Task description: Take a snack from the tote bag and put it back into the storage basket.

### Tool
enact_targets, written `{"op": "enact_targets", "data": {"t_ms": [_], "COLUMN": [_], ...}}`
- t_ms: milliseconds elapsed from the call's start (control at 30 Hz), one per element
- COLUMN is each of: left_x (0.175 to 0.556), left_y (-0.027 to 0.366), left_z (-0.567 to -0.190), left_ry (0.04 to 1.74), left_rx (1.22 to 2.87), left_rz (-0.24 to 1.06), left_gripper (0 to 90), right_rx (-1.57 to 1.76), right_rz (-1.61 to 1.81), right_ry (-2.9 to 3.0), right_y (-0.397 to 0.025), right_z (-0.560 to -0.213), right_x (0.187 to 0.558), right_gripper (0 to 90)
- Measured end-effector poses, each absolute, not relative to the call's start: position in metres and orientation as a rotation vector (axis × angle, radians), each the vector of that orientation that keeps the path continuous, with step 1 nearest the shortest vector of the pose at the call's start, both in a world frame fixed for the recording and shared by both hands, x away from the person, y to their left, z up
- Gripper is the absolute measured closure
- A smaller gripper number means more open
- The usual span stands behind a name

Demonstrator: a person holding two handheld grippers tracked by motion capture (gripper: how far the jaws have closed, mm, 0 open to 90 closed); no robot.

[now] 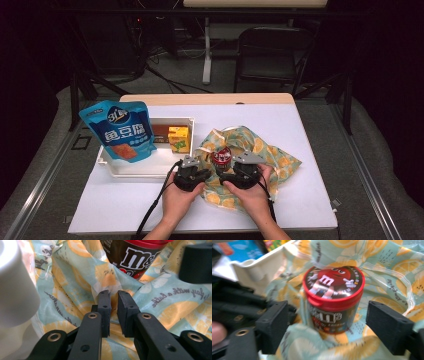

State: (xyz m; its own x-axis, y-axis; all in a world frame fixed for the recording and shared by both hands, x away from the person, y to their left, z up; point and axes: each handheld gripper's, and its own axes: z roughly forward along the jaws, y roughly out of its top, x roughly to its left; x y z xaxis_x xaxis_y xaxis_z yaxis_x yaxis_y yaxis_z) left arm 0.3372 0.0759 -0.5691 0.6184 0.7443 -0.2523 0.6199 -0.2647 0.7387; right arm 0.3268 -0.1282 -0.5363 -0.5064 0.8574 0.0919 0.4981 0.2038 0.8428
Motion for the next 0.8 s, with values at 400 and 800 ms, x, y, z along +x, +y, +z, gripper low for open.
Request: {"op": "enact_targets", "data": {"t_ms": [400,800], "left_x": [0.339,0.34], "left_y": [0.076,0.08], "left_z": [-0.571,-0.57], "left_ry": [1.085,1.077], "left_rx": [1.97,1.95], "left_rz": [0.168,0.129], "left_gripper": [83.0,81.6], "right_rx": [1.339,1.247], "right_rz": [1.179,1.208], "right_ry": [2.033,2.067], "right_y": [-0.111,-0.115], "right_z": [-0.554,-0.541], "right_x": [0.361,0.353], "right_gripper": [14.6,25.3]}}
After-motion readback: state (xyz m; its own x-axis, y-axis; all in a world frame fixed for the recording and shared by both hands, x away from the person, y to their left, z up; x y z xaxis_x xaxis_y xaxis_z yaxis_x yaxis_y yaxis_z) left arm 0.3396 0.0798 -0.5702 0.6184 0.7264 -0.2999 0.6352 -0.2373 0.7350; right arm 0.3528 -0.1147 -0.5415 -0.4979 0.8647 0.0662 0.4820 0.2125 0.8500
